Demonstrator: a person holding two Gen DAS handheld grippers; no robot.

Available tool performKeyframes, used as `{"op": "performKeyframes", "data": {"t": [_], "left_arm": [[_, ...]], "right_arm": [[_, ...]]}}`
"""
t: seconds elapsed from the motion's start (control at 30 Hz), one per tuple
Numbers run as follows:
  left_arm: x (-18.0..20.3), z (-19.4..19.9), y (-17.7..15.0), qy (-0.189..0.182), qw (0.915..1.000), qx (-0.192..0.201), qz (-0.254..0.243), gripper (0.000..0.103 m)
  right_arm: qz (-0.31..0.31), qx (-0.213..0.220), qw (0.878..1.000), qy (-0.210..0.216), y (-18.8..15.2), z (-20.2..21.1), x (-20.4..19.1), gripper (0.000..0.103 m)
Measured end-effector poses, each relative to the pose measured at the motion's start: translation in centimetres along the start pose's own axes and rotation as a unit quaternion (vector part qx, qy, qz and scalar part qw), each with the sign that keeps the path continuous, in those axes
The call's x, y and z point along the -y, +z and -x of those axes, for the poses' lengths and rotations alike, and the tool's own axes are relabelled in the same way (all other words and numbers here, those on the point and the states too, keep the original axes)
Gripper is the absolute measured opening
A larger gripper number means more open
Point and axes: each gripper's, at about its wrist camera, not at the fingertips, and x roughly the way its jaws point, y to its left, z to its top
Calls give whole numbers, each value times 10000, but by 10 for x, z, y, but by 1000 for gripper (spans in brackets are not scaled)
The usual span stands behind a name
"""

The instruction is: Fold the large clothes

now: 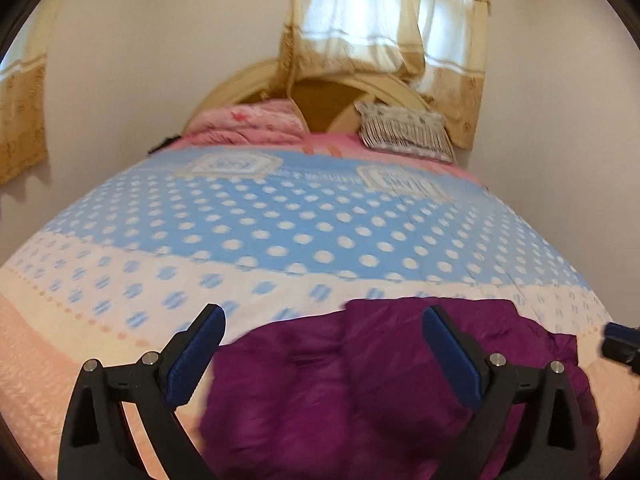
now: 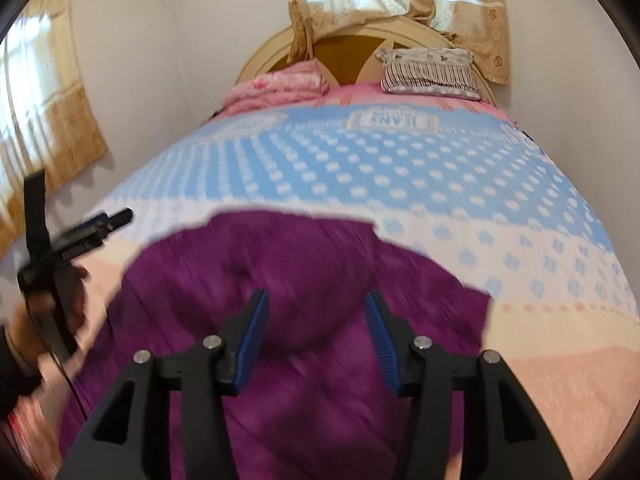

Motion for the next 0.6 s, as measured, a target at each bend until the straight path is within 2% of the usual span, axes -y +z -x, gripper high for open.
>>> {"op": "performKeyframes", "data": {"t": [0.07, 0.13, 0.23, 0.33, 0.47, 0.57, 0.6], "left_arm": [[20, -21, -3, 330, 9987, -283, -282, 99], [42, -38, -23, 530, 9934, -659, -770, 99], [59, -41, -67, 594, 9849, -904, -1354, 99], [66, -41, -98, 623, 9792, -989, -1656, 99], [66, -42, -103, 593, 9784, -1017, -1699, 99], [64, -40, -91, 575, 9786, -1050, -1675, 99], [64, -25, -81, 480, 9819, -889, -1601, 99]], "right_arm": [[-108, -136, 9998, -47, 6, -22, -5, 54], [-146, -500, 9986, 27, -3, -47, -9, 54], [-31, -1005, 9949, 47, -31, -67, -13, 54], [260, -1342, 9906, -28, -68, -77, -14, 53], [395, -1290, 9908, -36, -85, -78, -10, 53], [443, -1415, 9889, -71, -79, -76, -13, 53], [373, -1454, 9887, -44, -74, -70, -11, 52]]}}
